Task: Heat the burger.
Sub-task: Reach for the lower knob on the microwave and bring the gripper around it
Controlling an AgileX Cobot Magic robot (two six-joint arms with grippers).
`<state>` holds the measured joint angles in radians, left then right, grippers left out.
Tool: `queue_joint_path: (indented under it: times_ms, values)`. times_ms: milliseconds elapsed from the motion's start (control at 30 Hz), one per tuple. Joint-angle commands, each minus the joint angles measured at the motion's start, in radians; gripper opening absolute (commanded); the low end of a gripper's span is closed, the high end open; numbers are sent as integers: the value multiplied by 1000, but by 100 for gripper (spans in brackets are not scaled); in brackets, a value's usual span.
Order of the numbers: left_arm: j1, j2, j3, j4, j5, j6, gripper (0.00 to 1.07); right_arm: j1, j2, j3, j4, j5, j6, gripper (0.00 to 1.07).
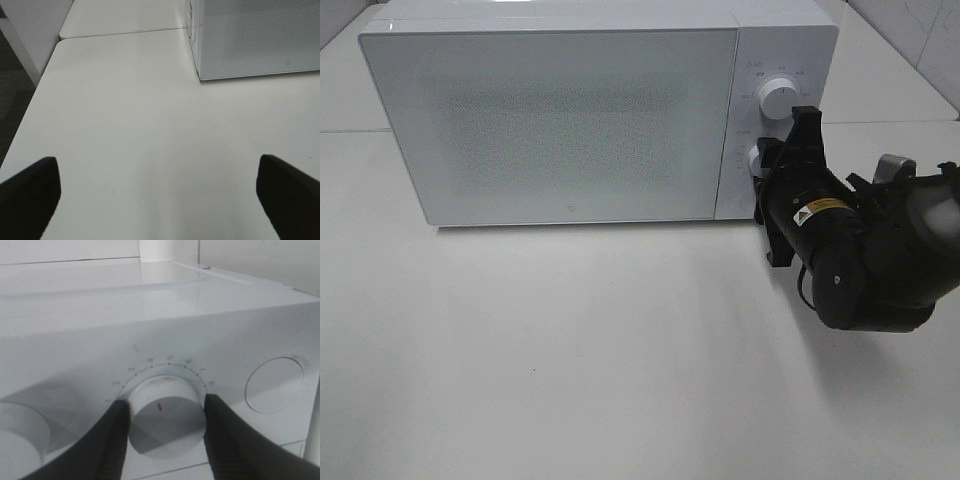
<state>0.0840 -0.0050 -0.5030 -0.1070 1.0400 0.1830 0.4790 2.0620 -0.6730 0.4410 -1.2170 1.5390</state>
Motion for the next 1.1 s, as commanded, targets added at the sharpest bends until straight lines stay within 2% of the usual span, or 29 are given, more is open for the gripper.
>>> queue_joint_path:
  times_ms: [33, 133, 433, 867, 1100]
  values:
    - [1, -20, 3, 1, -4, -7, 101, -2, 0, -14, -10, -211, 152, 24]
    - [1, -20, 3, 1, -4, -7, 101, -2, 0, -14, -9, -211, 234, 25]
    - [1, -20, 3, 1, -4, -7, 101, -2, 0, -14, -9, -206, 261, 29]
    - [1, -20, 3, 1, -4, -7, 101, -2, 0, -14, -5, -207, 262, 44]
    - [1, -20, 3, 1, -4, -7, 101, -2, 0, -14, -1, -207, 261, 56]
